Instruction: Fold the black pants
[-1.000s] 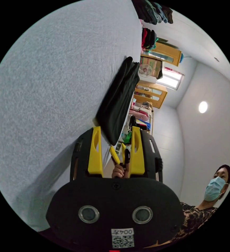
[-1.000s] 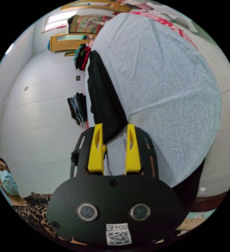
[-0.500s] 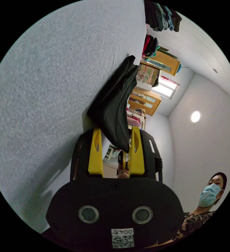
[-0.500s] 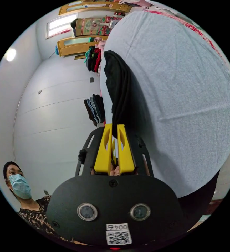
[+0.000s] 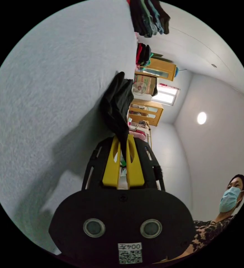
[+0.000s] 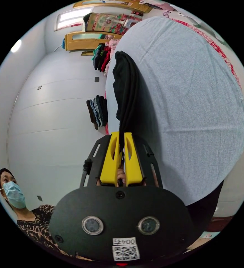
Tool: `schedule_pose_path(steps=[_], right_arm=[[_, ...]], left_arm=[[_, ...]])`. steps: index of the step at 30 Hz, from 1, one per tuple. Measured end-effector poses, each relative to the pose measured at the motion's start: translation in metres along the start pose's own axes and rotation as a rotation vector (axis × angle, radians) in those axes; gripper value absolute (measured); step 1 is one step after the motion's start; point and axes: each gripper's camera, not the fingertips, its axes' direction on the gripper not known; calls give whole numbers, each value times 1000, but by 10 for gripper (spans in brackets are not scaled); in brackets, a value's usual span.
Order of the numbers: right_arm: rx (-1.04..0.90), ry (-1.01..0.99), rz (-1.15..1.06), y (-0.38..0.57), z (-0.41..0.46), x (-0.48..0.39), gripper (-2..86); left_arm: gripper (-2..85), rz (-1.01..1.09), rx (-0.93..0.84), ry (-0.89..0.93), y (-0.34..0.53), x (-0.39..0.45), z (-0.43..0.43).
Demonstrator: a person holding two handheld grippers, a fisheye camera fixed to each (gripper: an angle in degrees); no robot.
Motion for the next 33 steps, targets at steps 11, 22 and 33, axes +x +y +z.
schedule_pose_path(steps=[11,22,33], right_arm=[[-57,22,-35,35,-29,-2,43],[-113,-55,130,138,-74,8,42],[-36,-53,-121,73,-83,-77,43]], left_arm=[[41,227,-196,-163,70,54,5],[46,469,-583,-385,194,115,-13],[47,555,-535,-303,177,183,34]])
